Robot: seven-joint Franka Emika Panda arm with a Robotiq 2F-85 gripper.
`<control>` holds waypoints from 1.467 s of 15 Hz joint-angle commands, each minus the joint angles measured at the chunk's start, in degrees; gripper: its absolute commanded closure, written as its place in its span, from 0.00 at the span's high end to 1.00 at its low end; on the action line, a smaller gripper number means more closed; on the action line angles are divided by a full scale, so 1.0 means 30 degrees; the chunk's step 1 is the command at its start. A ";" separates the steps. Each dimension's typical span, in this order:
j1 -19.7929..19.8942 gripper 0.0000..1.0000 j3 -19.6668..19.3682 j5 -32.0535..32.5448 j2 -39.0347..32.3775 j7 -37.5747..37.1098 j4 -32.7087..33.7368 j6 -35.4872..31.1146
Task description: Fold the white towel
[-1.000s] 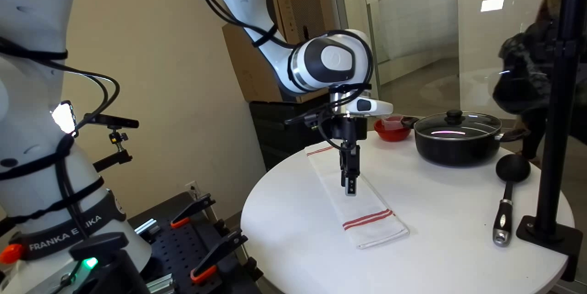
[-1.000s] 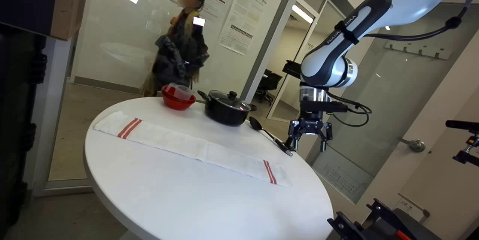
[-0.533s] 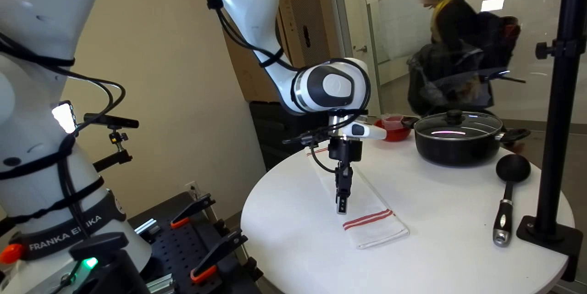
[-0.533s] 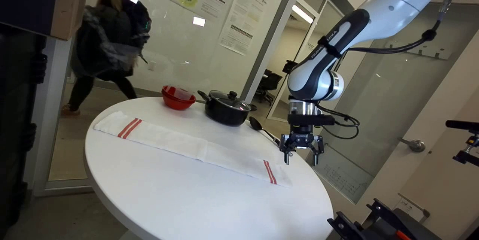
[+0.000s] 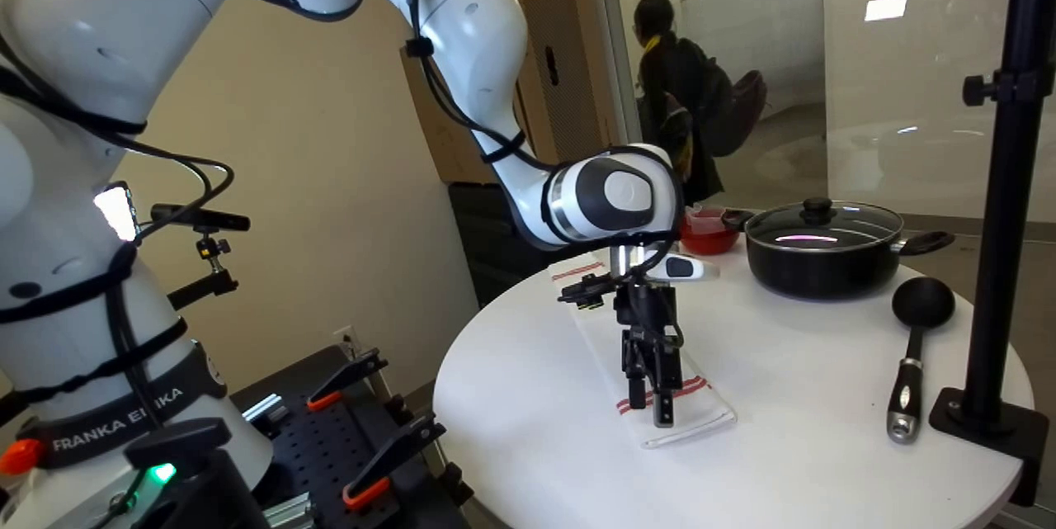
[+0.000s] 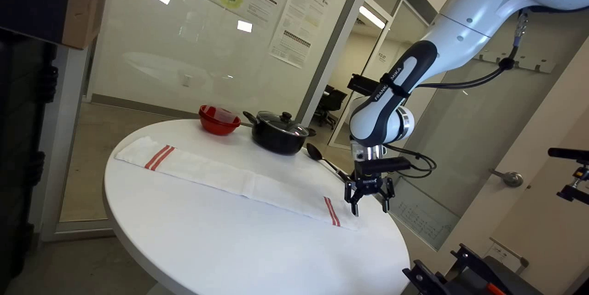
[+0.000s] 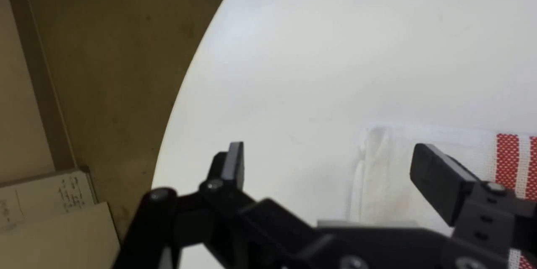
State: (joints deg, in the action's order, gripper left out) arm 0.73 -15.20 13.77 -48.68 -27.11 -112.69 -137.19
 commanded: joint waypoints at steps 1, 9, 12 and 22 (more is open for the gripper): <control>0.0683 1.00 0.0094 -0.0398 -0.0008 0.2154 -0.0550 -0.2670; 0.5242 1.00 0.3135 -0.2694 0.0296 0.9721 -0.2458 -0.8125; 0.7518 1.00 0.4985 -0.3441 0.0099 1.2656 -0.2530 -0.8391; 1.0233 0.15 0.7629 -0.5244 0.0082 1.5575 -0.2799 -0.7678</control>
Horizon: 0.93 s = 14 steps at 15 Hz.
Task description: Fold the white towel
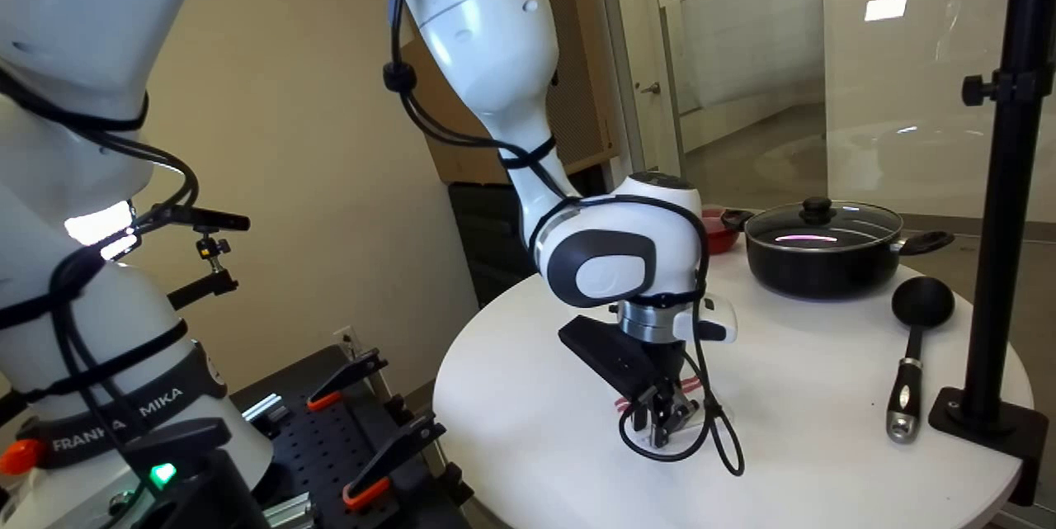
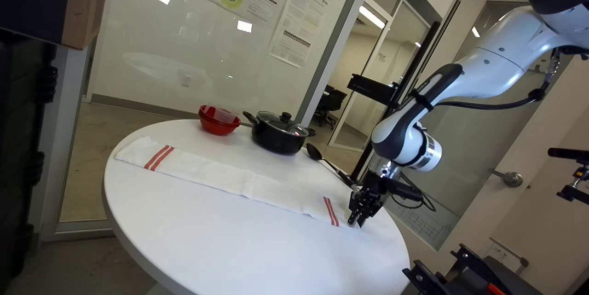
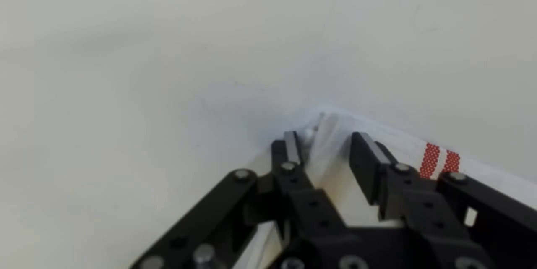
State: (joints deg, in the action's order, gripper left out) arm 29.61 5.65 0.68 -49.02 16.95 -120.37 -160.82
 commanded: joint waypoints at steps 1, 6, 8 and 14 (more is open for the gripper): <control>0.0710 0.05 0.0844 -0.1204 0.0202 0.0761 -0.0128 0.0617; 0.0696 0.02 0.0885 -0.3500 0.0807 -0.0364 0.0814 0.5192; 0.0368 0.02 0.0396 -0.4544 0.1572 -0.1022 0.1155 0.7152; -0.0895 0.02 -0.1544 -0.6342 0.4745 -0.2938 0.0902 0.9838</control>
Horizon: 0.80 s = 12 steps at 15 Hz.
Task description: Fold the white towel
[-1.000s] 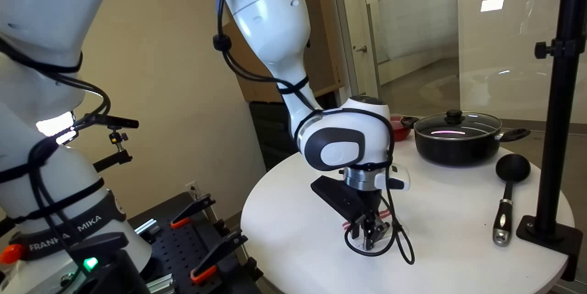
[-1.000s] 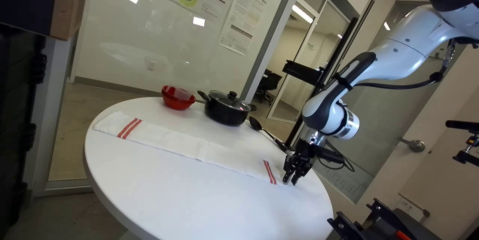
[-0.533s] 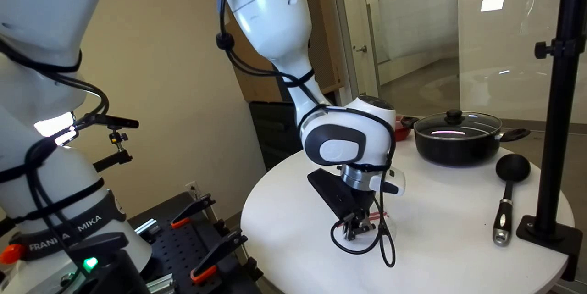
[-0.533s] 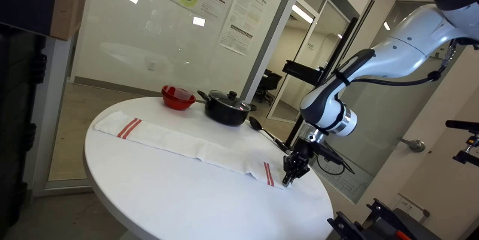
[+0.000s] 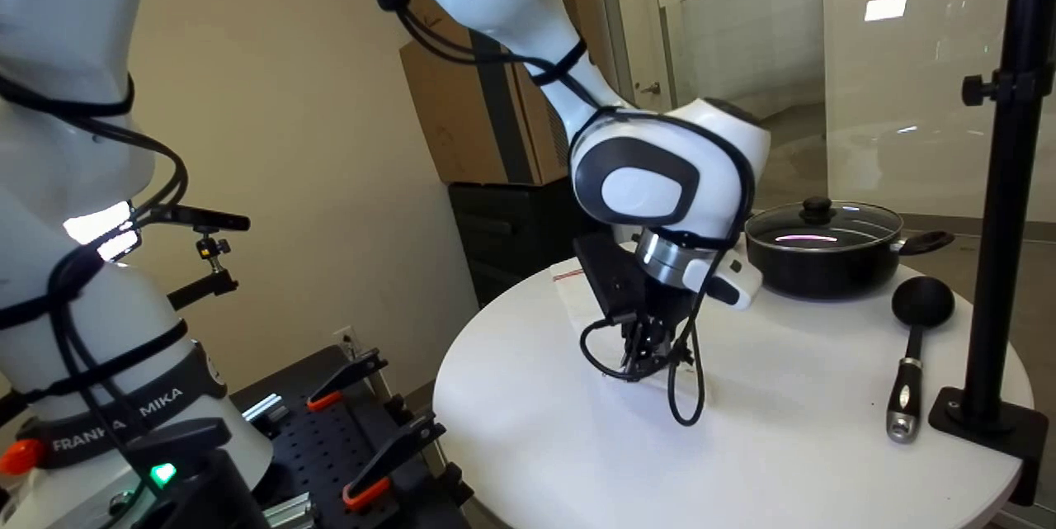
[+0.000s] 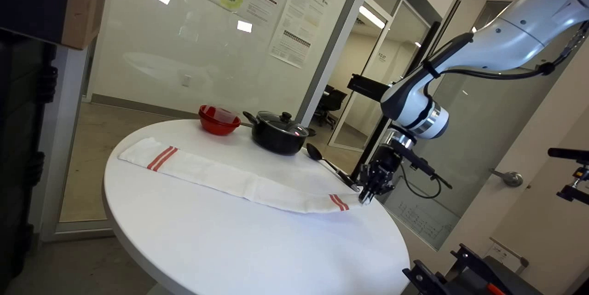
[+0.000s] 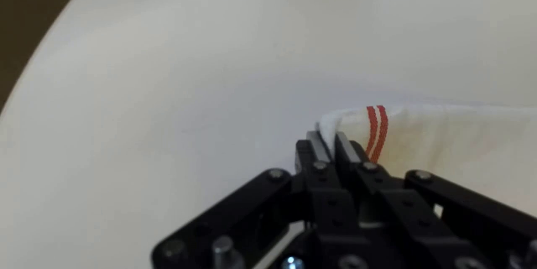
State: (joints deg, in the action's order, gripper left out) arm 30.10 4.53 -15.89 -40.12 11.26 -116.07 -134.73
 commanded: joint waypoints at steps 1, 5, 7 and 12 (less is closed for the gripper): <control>-0.1383 0.02 -0.1581 -0.0787 0.2212 -0.1432 -0.0560 0.1402; -0.2563 0.02 -0.3065 -0.0279 0.3559 -0.3041 -0.0642 0.2261; -0.2952 0.02 -0.3647 -0.0107 0.4205 -0.3450 -0.0818 0.2466; -0.3166 0.02 -0.4489 -0.0415 0.6310 -0.3599 -0.1749 0.2598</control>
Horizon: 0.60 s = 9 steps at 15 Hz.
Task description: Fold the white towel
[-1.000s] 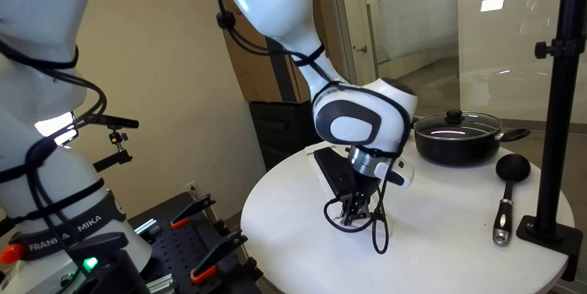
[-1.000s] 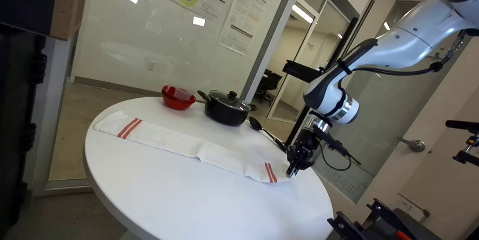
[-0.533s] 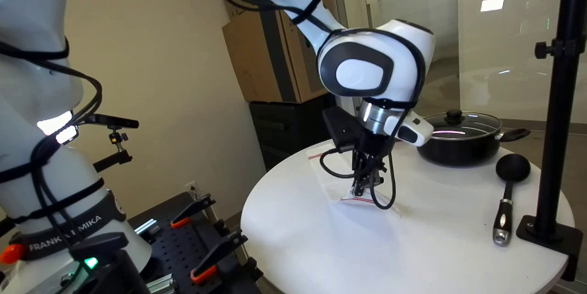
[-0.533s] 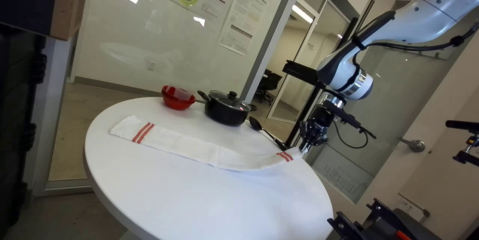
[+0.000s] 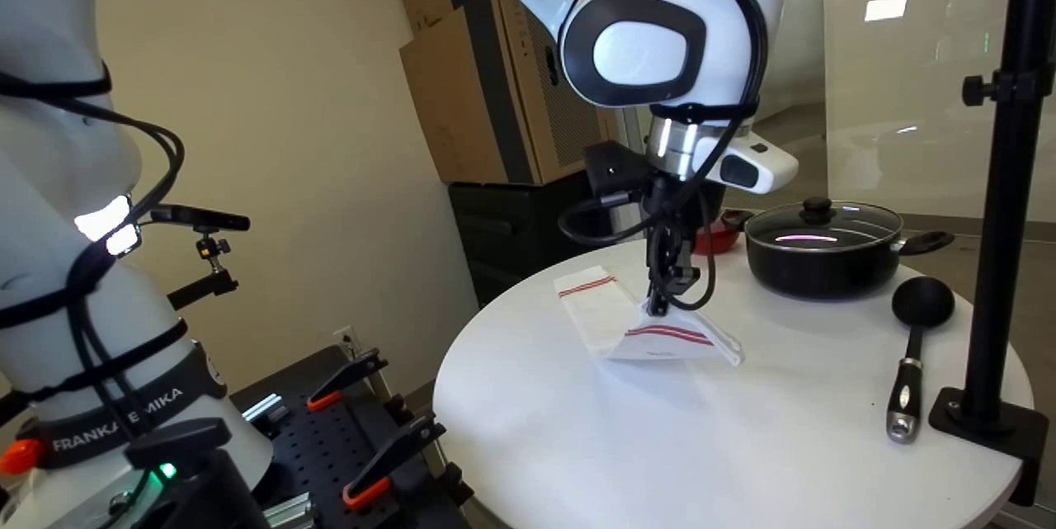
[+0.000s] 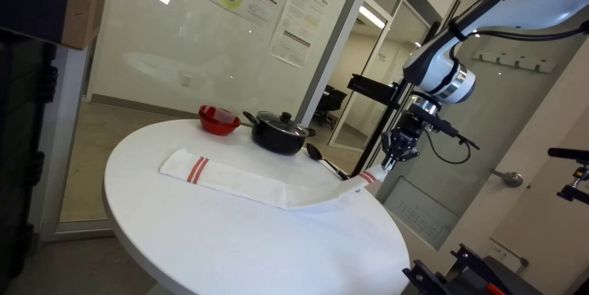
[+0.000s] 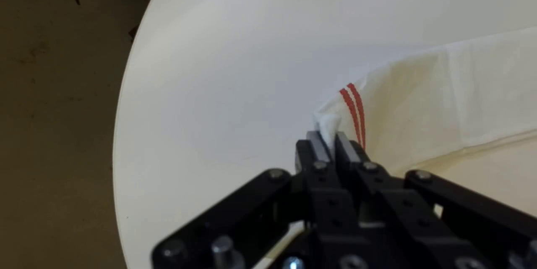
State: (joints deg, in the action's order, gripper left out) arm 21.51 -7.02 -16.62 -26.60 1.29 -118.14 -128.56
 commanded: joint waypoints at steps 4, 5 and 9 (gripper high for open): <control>-0.0075 0.02 -0.1355 -0.0407 0.3485 -0.0123 -0.1992 0.0419; -0.0039 0.02 -0.1567 -0.0448 0.3907 -0.0103 -0.2288 0.0335; -0.0498 0.02 -0.2185 0.0221 0.4845 -0.0799 -0.2918 0.0006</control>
State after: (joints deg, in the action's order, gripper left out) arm 21.77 -12.41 -16.75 -15.44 1.21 -124.11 -128.02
